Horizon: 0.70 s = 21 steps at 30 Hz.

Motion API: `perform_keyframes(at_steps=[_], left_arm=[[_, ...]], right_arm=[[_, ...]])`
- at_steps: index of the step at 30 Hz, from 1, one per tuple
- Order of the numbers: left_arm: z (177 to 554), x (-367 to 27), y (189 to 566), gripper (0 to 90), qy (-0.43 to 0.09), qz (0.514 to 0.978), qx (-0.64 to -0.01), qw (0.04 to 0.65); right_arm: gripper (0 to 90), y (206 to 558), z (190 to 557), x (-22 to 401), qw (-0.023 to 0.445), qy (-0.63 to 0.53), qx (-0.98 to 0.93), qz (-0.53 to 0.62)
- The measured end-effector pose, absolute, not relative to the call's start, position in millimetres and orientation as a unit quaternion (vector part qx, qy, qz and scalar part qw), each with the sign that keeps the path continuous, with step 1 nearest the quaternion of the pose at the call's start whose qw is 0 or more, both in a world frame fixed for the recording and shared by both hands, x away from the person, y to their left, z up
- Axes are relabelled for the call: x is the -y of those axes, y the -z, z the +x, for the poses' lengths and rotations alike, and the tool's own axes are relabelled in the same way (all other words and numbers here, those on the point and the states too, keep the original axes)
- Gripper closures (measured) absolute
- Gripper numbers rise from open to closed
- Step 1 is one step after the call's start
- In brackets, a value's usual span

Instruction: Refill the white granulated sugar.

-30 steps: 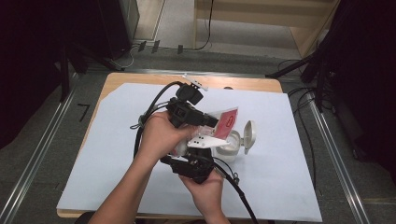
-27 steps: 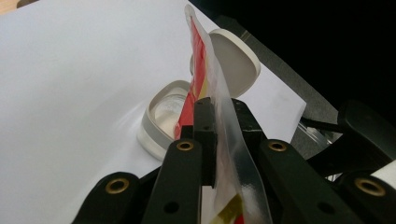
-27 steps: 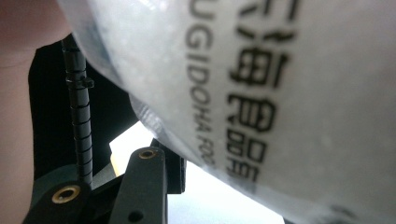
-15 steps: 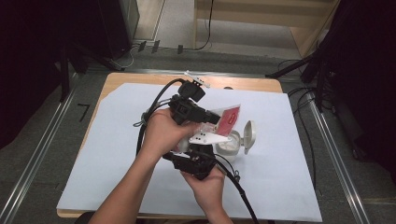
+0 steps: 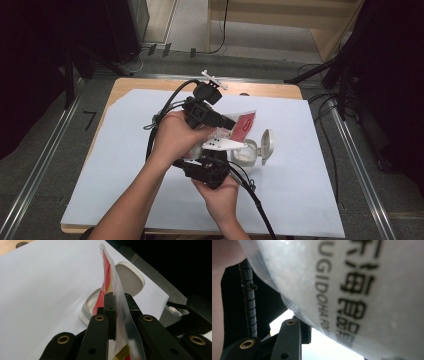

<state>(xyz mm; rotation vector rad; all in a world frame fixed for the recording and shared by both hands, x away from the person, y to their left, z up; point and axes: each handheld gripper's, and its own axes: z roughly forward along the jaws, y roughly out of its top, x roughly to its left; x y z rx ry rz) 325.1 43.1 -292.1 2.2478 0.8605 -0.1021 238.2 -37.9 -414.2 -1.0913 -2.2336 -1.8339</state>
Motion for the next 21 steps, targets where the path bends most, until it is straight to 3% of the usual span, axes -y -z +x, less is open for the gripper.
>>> perform_keyframes(at_steps=[21], left_arm=[[334.5,-42.1,295.1,84.6,0.054,0.869,-0.341,0.355]], right_arm=[[64.0,414.1,242.7,38.8,0.029,0.588,0.726,-0.355]])
